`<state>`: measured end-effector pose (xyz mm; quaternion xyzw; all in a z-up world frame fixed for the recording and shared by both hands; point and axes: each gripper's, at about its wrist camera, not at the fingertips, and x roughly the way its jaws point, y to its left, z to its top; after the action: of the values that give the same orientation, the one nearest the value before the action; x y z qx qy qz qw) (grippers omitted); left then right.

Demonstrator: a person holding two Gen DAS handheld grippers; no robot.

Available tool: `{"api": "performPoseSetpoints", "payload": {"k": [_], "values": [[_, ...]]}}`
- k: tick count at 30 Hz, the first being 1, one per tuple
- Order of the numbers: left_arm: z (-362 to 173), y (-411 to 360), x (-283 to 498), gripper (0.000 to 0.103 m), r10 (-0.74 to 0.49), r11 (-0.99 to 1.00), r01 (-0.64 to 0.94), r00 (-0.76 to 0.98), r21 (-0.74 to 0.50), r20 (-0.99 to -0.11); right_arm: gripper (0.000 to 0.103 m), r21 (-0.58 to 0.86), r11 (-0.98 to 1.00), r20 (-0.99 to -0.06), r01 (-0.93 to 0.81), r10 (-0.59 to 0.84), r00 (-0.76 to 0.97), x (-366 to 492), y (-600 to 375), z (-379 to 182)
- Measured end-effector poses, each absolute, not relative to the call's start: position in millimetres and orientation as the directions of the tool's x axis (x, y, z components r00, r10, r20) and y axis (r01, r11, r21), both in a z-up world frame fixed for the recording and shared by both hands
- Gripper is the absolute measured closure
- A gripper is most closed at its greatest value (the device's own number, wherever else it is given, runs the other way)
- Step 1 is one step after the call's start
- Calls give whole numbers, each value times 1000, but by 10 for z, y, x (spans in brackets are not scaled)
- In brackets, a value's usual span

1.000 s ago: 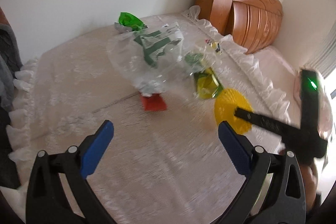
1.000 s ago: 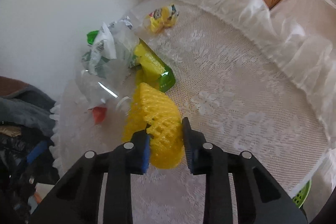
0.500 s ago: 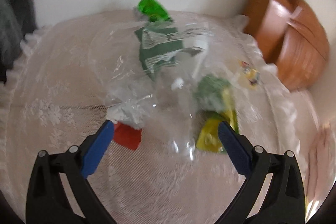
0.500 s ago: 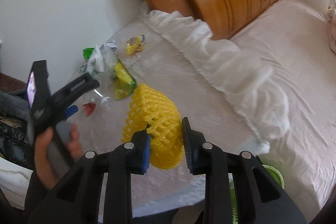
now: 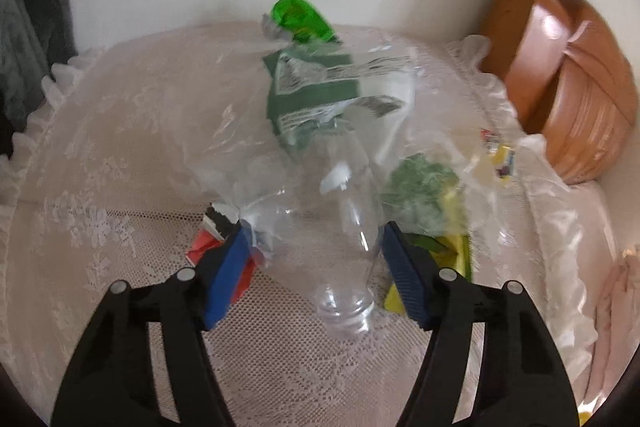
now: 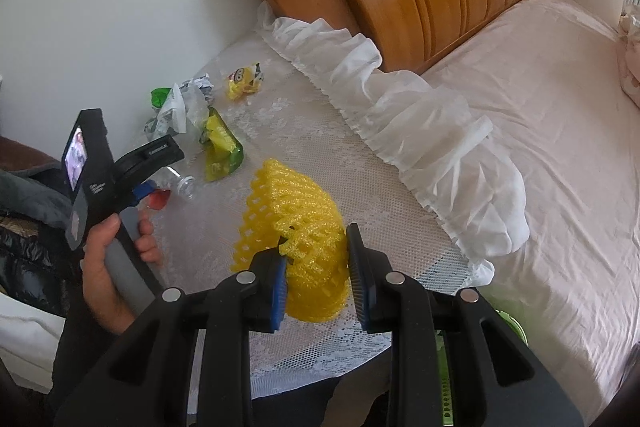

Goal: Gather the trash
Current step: 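Grasp the yellow foam net with the right tool while the left tool grasps the clear bottle, then carry the net and bottle over the green wastebasket and release both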

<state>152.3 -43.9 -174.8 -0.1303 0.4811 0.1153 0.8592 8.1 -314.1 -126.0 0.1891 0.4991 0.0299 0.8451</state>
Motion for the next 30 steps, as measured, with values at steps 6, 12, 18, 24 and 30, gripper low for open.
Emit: {"api": "performPoseSetpoints", "payload": {"k": [6,12,18,24,30], "values": [[-1673,-294,1338,38,-30,956,-228,550,-184,-835,76,360,926,-828,119,258,499,92,-3022,-1277],[-1568,-91,1015,39,-111,971,-109,575,-211,-811,76,364,926,-826,98,272,493,81,-2869,-1296],[-1350,67,618,39,-133,987,6,581,-159,-803,76,378,923,-819,71,298,491,52,-2630,-1298],[-1081,247,208,39,-152,988,78,594,-132,-790,76,400,916,-797,21,336,502,28,-2336,-1253],[-867,177,-52,39,-193,980,166,616,-114,-764,76,412,911,-775,2,350,526,-100,-2221,-1174]]}}
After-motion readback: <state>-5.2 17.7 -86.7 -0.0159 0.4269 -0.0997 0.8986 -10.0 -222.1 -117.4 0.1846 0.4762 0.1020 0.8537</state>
